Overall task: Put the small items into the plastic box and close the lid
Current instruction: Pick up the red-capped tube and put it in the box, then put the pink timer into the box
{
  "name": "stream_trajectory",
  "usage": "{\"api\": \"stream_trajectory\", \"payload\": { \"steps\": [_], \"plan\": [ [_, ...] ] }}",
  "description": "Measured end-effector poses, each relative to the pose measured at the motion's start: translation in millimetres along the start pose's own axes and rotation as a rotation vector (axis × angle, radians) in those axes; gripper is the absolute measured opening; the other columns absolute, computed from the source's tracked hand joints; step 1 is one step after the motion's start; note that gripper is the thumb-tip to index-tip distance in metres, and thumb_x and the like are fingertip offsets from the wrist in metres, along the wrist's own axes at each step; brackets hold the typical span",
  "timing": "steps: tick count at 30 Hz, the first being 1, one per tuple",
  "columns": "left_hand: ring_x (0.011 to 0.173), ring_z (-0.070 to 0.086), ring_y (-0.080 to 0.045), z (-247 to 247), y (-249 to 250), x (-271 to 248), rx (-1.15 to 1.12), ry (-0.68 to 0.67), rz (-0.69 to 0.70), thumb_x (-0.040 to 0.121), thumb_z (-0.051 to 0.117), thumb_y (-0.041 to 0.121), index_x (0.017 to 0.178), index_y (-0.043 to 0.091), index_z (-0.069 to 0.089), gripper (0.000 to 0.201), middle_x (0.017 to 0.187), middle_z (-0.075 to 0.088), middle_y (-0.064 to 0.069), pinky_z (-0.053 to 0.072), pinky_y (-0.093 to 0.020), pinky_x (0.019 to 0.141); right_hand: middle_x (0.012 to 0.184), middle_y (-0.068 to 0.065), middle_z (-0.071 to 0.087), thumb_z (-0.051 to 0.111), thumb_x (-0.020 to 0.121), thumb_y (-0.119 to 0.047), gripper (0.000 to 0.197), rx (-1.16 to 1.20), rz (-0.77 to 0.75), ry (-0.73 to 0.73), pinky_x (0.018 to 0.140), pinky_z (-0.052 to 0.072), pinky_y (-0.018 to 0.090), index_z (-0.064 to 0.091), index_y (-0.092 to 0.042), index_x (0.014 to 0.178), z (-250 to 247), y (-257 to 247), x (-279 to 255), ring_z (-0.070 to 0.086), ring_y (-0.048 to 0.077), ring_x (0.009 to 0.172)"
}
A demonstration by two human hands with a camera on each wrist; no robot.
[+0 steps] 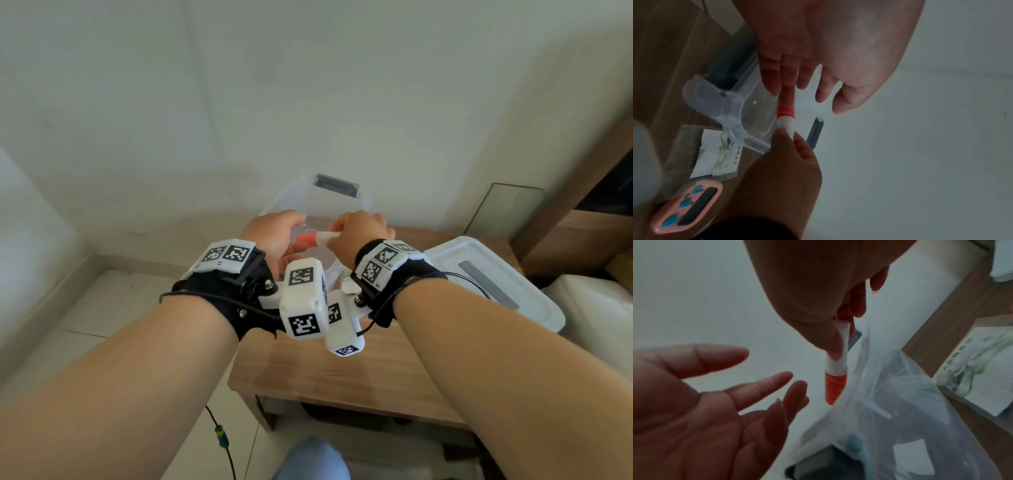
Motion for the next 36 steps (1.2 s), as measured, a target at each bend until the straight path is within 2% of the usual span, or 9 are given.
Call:
{"api": "stream_trajectory", "payload": {
  "steps": [6,12,14,17,20,22,26,32,36],
  "plan": [
    [0.078,0.059,-0.022,-1.9,-9.4,12.2,0.065,0.046,0.049,0.082,0.057,0.025,0.081,0.016,0.06,0.01,0.081,0.058,-0.003,0.049,-0.037,0.076,0.126,0.005,0.045,0.068,0.073,-0.044,0.045,-0.033,-0.002,-0.044,0.107,0.029,0.04,0.065,-0.028,0.115,12.7,0.8,3.2,0.033,0.03,0.125],
    [0.082,0.054,-0.029,4.8,-5.7,14.9,0.257,0.045,0.122,0.084,0.05,0.019,0.063,0.018,0.05,0.02,0.074,0.052,-0.004,0.049,-0.041,0.077,0.141,-0.001,0.042,0.055,0.082,-0.036,0.044,0.153,0.029,0.139,0.102,0.033,0.041,0.053,-0.032,0.126,7.5,33.0,10.1,0.034,0.027,0.129],
    [0.089,0.057,-0.031,6.4,-2.3,11.8,0.368,0.054,0.164,0.086,0.048,0.021,0.071,0.019,0.056,0.017,0.086,0.059,-0.009,0.049,-0.044,0.088,0.136,0.002,0.046,0.05,0.083,-0.03,0.042,0.243,0.137,0.226,0.099,0.036,0.04,0.053,-0.028,0.126,-0.9,58.1,10.0,0.036,0.029,0.125],
    [0.109,0.059,-0.028,10.7,-0.3,9.4,0.505,0.068,0.246,0.088,0.046,0.019,0.105,0.015,0.066,0.027,0.117,0.065,-0.008,0.044,-0.036,0.1,0.135,0.006,0.045,0.042,0.083,-0.019,0.045,0.293,0.29,0.185,0.094,0.037,0.037,0.052,-0.024,0.127,6.0,99.0,9.4,0.035,0.03,0.126],
    [0.092,0.06,-0.021,17.0,-3.3,6.7,0.598,0.052,0.273,0.086,0.05,0.017,0.106,0.017,0.066,0.026,0.109,0.066,-0.001,0.049,-0.022,0.075,0.132,0.008,0.046,0.044,0.081,-0.016,0.045,0.172,0.352,0.079,0.082,0.036,0.034,0.054,-0.023,0.125,20.7,123.3,8.8,0.039,0.031,0.122],
    [0.084,0.06,-0.021,23.4,-6.8,6.1,0.662,0.009,0.265,0.083,0.054,0.017,0.1,0.019,0.066,0.021,0.101,0.066,0.0,0.05,-0.022,0.062,0.129,0.01,0.048,0.05,0.082,-0.018,0.041,0.069,0.37,0.002,0.088,0.037,0.035,0.056,-0.02,0.122,30.3,131.6,8.6,0.042,0.032,0.118],
    [0.091,0.063,-0.022,33.2,-16.2,8.5,0.777,-0.064,0.254,0.081,0.057,0.024,0.104,0.018,0.067,0.025,0.107,0.069,-0.002,0.05,-0.029,0.08,0.124,0.009,0.053,0.053,0.08,-0.029,0.043,0.03,0.408,-0.051,0.098,0.043,0.042,0.057,-0.022,0.122,47.4,149.4,10.0,0.046,0.033,0.117],
    [0.099,0.06,-0.014,41.3,-27.5,10.9,0.952,-0.147,0.275,0.079,0.059,0.049,0.113,0.026,0.063,0.04,0.105,0.061,0.011,0.044,-0.027,0.091,0.119,0.005,0.055,0.064,0.069,-0.025,0.06,0.018,0.369,-0.142,0.088,0.047,0.038,0.047,-0.028,0.126,70.8,159.5,16.9,0.05,0.033,0.113],
    [0.112,0.056,-0.017,41.5,-28.4,9.7,1.01,-0.129,0.29,0.076,0.064,0.047,0.12,0.028,0.059,0.049,0.117,0.063,0.007,0.038,-0.034,0.106,0.13,0.006,0.051,0.062,0.078,-0.024,0.058,0.021,0.371,-0.096,0.082,0.041,0.035,0.042,-0.031,0.132,74.1,165.2,20.1,0.046,0.033,0.12]
  ]
}}
Point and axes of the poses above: each hand's wrist, its own x-axis towards the middle knuckle, its own z-axis out of the palm, y = z × x, the point moved 8 cm from there along x, towards the middle knuckle
